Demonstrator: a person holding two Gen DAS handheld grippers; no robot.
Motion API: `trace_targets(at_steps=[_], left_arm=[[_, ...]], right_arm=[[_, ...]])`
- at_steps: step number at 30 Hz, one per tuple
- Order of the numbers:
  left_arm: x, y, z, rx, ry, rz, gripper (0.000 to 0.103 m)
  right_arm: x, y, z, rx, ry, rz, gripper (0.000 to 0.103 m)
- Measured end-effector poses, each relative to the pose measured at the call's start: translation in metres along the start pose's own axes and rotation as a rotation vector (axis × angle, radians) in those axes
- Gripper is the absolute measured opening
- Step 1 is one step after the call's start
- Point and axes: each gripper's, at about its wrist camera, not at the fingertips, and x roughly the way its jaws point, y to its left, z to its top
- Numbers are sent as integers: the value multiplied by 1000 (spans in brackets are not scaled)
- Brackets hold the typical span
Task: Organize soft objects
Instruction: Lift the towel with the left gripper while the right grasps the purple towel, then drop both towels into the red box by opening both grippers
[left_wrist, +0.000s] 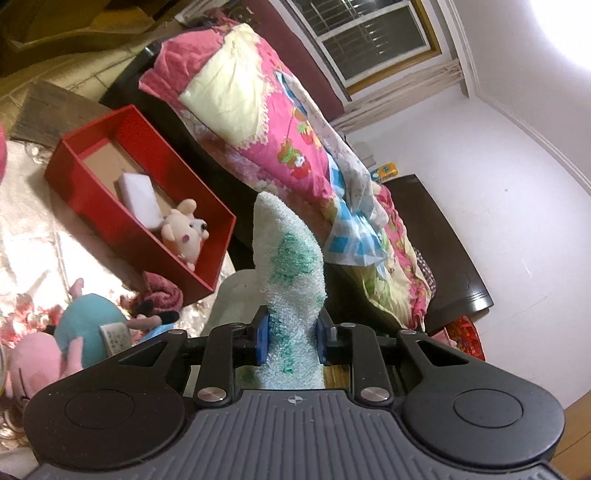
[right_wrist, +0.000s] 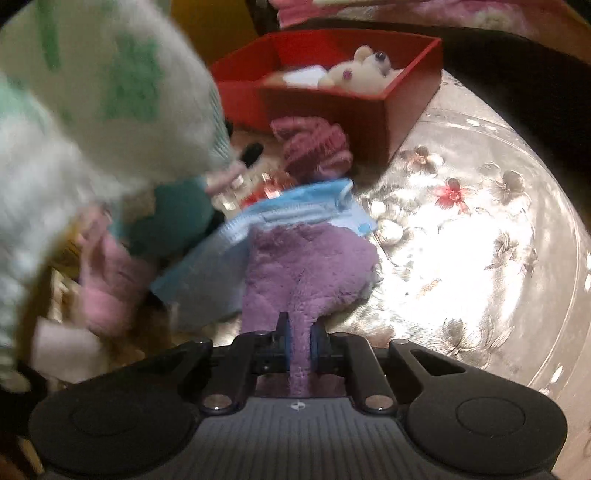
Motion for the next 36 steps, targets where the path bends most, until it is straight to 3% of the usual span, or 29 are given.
trace_targets(at_steps=[11,28,36], left_arm=[[2,-2,3,26,-34,35,23],[2,-31,24,65,-129,-70,23],[-1,-41,44,69,-197,-82,23]], right_arm=[[-63,-33,21,245,-239,156,0],[-124,-26,63,294,-564,248,0],[-138,-20,77,291,-660,255,0]])
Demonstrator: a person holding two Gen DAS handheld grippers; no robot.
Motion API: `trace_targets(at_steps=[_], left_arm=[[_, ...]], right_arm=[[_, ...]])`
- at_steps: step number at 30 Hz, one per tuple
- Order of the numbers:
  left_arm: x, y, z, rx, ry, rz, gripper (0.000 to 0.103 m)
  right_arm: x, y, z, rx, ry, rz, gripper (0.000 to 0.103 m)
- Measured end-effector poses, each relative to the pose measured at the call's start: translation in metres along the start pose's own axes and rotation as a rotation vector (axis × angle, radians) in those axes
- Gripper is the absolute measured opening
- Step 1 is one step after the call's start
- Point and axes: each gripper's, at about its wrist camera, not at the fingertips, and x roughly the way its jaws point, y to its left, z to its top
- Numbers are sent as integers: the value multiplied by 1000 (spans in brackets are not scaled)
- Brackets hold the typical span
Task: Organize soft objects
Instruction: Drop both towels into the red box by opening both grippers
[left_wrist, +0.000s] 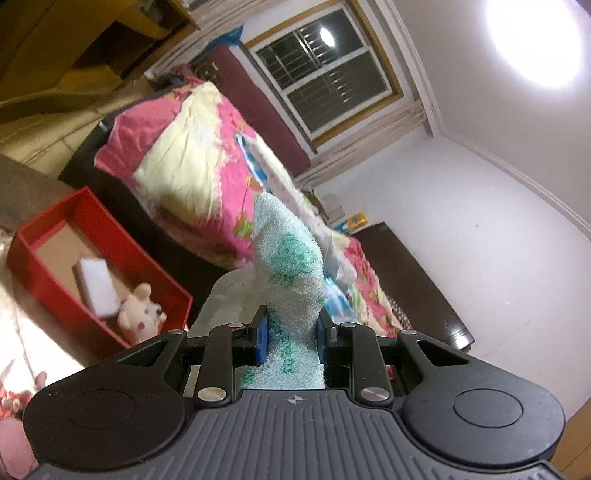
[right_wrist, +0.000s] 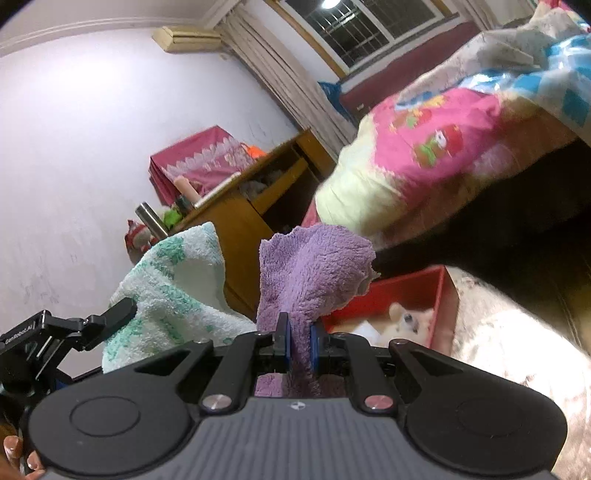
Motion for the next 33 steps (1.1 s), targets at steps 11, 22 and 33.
trace_targets(at_steps=[11,22,33], left_arm=[[20,-1,23,24,-19,16,23],[38,4,45,60,-43,51,23],[63,17,63,66,-50,103,24]], right_arm=[[16,14,24,-58,-79,10,0],[40,10,37,-83,-111,-6,0],[68,-1,48,-105,-100,-32,0]])
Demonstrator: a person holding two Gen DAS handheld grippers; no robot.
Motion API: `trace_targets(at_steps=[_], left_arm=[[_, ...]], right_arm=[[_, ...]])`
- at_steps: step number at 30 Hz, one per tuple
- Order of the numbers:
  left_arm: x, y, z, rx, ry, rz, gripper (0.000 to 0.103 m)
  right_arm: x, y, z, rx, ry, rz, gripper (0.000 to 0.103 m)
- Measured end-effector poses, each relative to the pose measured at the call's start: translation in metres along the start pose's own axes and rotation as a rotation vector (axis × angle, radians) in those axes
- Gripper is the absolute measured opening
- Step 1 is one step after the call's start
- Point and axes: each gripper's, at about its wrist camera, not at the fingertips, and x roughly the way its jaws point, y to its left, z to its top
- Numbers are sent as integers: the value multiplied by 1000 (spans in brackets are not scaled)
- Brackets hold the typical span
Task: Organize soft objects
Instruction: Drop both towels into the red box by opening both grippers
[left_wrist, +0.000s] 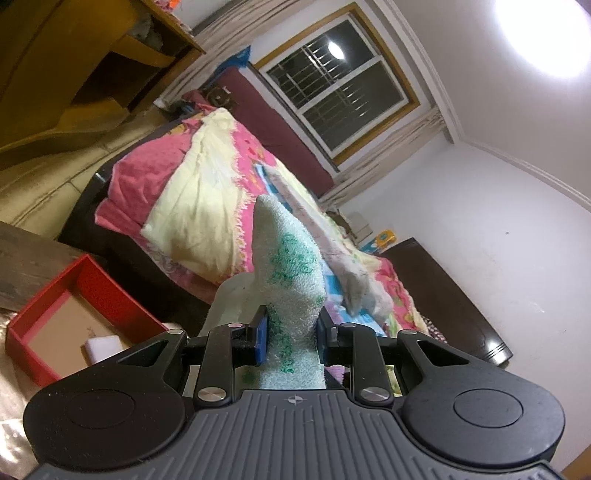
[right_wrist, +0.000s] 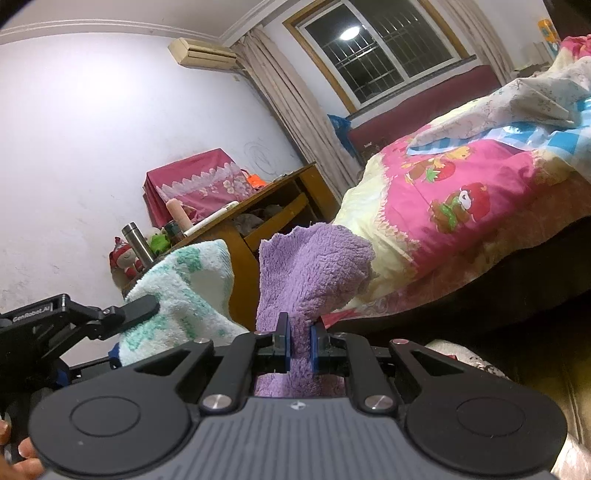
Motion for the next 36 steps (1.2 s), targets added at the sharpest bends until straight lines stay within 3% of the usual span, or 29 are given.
trace_targets(at_steps=[13,19,22,23,29,36], left_arm=[[28,26,12,-13,10,87,24],[47,42,9,-1,44,174,34],[55,49,7,7,56,224,47],[56,52,6,-2,59,228,52],[51,55,5,-16,69,247,61],[30,35,-6,7,72,213,62]], right_arm=[[42,-16,-7,-2,65,-48,0],[72,-22,-17,-41,122,-76,0],[89,-29,-27,-75,169,-117,0],[95,-31,-30,-80,188,-133,0],[104,-45,-40,-50,255,-162,8],[86,-37,-37,-9,261,-144,8]])
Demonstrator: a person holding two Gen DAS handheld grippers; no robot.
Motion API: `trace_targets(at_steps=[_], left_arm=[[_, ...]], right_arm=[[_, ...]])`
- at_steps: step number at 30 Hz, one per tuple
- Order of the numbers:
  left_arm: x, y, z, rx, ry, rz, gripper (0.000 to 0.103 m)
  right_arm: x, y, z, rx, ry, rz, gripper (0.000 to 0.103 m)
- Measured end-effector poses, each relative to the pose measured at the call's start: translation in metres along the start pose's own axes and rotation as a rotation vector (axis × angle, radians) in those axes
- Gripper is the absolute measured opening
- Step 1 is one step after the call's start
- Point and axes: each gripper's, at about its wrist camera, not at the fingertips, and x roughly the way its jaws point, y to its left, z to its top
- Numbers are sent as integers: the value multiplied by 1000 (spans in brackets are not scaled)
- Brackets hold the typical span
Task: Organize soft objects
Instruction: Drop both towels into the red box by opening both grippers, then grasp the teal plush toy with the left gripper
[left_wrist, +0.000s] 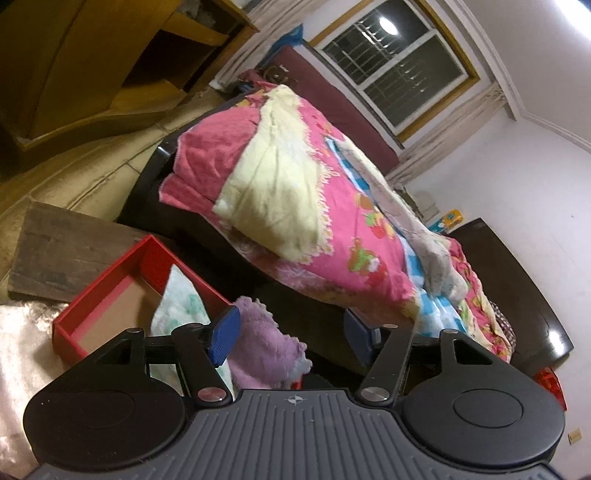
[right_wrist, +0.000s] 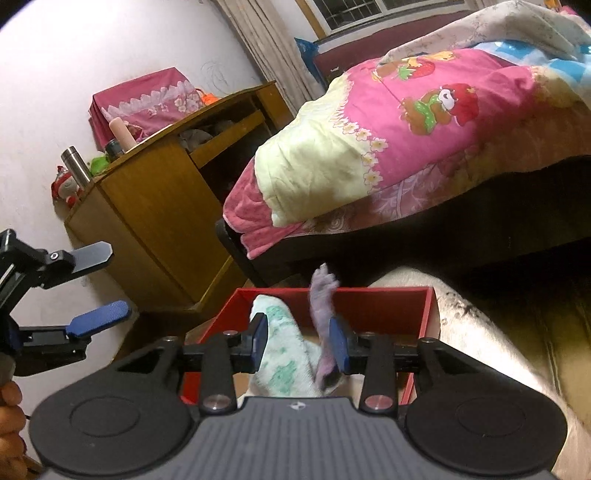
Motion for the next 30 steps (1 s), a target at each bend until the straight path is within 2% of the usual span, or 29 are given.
trace_targets(at_steps=[10,18,21,25,30], left_arm=[[-24,-3,-40,74,60,89,64],[-38,13,-86,124,194,182,65],[-41,13,-101,183,238,215,67],[-42,12,-118,302,289,299,74],[-36,17,-135,374,389,353,76]], right_arm=[[-37,5,-21,11,21,3,9],[-55,4,-49,23,94,23,10],[-58,7,-63,11,130,28,12],[-64,11,-80,5,169,39,14],[-70,12,-94,18,213,65,15]])
